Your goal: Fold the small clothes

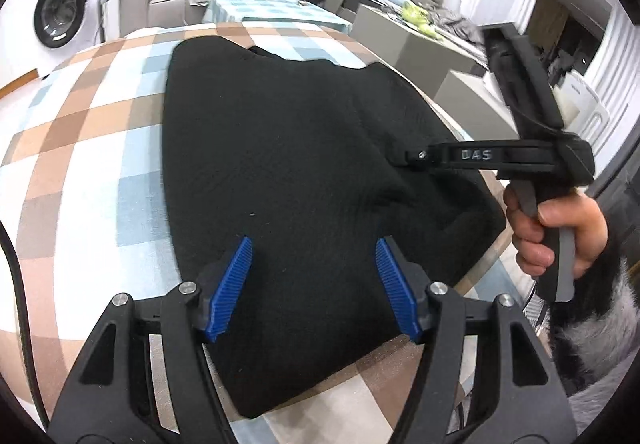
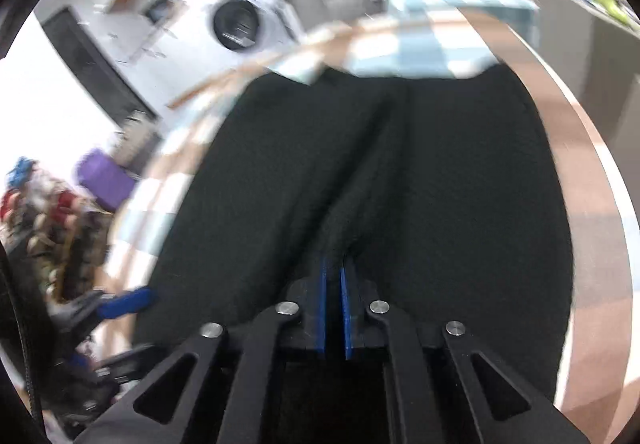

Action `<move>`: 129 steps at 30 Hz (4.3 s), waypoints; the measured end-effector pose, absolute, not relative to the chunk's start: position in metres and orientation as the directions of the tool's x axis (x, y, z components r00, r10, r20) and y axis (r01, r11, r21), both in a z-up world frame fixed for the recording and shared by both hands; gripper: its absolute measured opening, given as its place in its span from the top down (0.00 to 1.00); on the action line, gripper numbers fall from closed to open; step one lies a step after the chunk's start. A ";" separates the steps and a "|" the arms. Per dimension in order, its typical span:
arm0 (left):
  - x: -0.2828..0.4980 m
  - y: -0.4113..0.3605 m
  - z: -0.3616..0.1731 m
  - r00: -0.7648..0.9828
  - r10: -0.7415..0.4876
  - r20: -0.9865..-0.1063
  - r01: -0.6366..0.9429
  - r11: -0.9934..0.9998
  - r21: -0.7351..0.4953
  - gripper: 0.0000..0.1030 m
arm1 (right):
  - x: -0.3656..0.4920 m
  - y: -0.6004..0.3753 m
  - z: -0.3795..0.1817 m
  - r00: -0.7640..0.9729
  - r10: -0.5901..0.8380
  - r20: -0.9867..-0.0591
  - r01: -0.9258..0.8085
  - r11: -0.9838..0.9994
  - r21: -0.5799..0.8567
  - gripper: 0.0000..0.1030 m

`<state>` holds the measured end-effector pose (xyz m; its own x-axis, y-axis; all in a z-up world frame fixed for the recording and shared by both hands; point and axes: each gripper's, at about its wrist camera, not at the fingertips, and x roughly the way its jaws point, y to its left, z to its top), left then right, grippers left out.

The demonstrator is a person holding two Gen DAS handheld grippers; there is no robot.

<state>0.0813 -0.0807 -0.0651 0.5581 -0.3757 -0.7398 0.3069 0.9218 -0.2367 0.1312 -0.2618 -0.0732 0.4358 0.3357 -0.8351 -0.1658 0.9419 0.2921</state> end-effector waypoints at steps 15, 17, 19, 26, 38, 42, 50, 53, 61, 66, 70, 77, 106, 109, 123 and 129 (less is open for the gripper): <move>0.066 -0.113 -0.076 0.484 -0.400 -0.778 0.421 0.886 -0.194 0.40 | 0.070 -0.241 -0.069 0.310 0.620 -0.721 -0.327 0.782 0.531 0.62; 0.066 -0.111 -0.077 0.488 -0.393 -0.779 0.412 0.891 -0.191 0.40 | 0.072 -0.241 -0.078 0.294 0.620 -0.728 -0.305 0.782 0.543 0.62; 0.066 -0.111 -0.077 0.490 -0.393 -0.778 0.409 0.892 -0.192 0.39 | 0.071 -0.239 -0.077 0.304 0.628 -0.717 -0.321 0.776 0.543 0.72; 0.063 -0.112 -0.073 0.493 -0.411 -0.767 0.428 0.882 -0.197 0.36 | 0.061 -0.239 -0.039 0.415 0.553 -0.723 -0.385 0.826 0.411 0.96; 0.065 -0.086 -0.062 0.503 -0.433 -0.748 0.364 0.891 -0.271 0.36 | 0.033 -0.266 -0.061 0.298 0.585 -0.755 -0.374 0.799 0.471 0.69; 0.069 -0.077 -0.061 0.521 -0.407 -0.750 0.337 0.906 -0.257 0.36 | 0.031 -0.264 -0.072 0.289 0.535 -0.794 -0.404 0.820 0.406 0.87; 0.071 -0.074 -0.060 0.531 -0.398 -0.748 0.328 0.911 -0.252 0.36 | 0.018 -0.276 -0.081 0.271 0.536 -0.799 -0.377 0.823 0.424 0.92; 0.073 -0.079 -0.064 0.520 -0.395 -0.757 0.338 0.909 -0.243 0.36 | 0.021 -0.282 -0.068 0.325 0.536 -0.779 -0.373 0.830 0.416 0.70; 0.072 -0.083 -0.065 0.523 -0.400 -0.752 0.353 0.906 -0.236 0.35 | 0.122 -0.288 -0.078 0.435 0.445 -0.783 -0.098 0.888 0.450 0.53; 0.075 -0.072 -0.058 0.555 -0.390 -0.735 0.317 0.916 -0.247 0.35 | 0.171 -0.287 -0.082 0.462 0.417 -0.783 -0.074 0.898 0.435 0.52; 0.083 -0.061 -0.058 0.566 -0.376 -0.734 0.280 0.925 -0.258 0.35 | 0.199 -0.279 -0.078 0.487 0.370 -0.791 -0.070 0.919 0.388 0.67; 0.091 -0.042 -0.056 0.580 -0.351 -0.735 0.236 0.936 -0.261 0.35 | 0.204 -0.263 -0.037 0.605 0.368 -0.707 -0.167 0.926 0.339 0.91; 0.093 -0.040 -0.065 0.580 -0.312 -0.753 0.191 0.950 -0.246 0.35 | 0.073 -0.277 -0.055 0.442 0.473 -0.762 -0.296 0.879 0.373 0.89; 0.092 -0.037 -0.064 0.580 -0.311 -0.753 0.187 0.950 -0.248 0.35 | 0.059 -0.275 -0.038 0.483 0.464 -0.742 -0.313 0.883 0.349 0.91; 0.063 -0.046 -0.073 0.529 -0.311 -0.789 0.246 0.947 -0.209 0.35 | 0.051 -0.284 -0.070 0.372 0.562 -0.739 -0.264 0.827 0.496 0.61; 0.042 -0.034 -0.078 0.503 -0.304 -0.809 0.251 0.947 -0.200 0.33 | 0.052 -0.269 -0.072 0.357 0.564 -0.744 -0.307 0.824 0.477 0.59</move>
